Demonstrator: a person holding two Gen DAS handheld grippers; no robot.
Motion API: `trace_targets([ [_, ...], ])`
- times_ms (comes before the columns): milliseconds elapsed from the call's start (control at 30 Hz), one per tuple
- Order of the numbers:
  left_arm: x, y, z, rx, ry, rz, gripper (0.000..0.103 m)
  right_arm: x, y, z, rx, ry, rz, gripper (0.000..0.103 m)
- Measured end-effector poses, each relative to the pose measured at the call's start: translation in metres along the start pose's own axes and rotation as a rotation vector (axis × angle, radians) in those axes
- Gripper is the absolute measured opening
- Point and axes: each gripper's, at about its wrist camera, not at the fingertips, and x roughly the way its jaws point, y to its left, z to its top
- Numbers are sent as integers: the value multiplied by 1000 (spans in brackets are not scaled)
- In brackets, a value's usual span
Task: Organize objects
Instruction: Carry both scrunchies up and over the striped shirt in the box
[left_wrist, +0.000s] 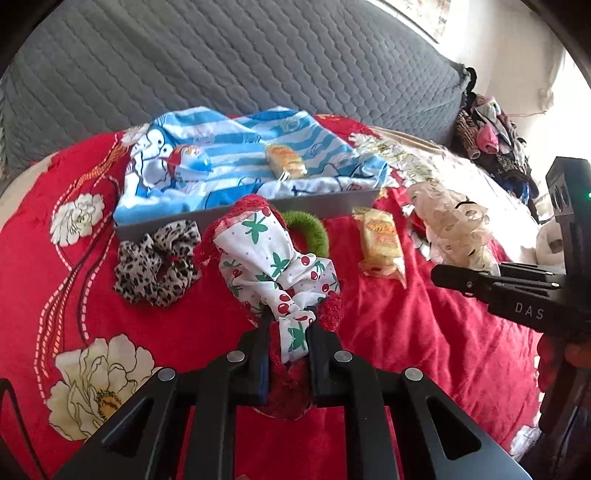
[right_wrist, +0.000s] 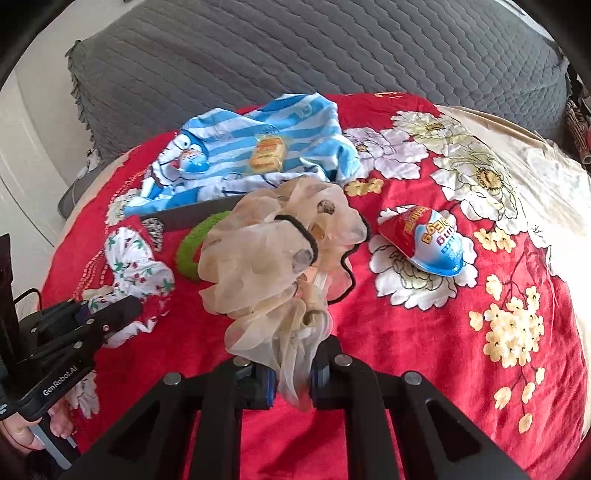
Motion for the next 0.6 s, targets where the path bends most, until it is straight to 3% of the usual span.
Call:
trace_targets([
  [600,-46,8,28,-8,-82,18,15,-31,37,24,-62,-54,13,13],
])
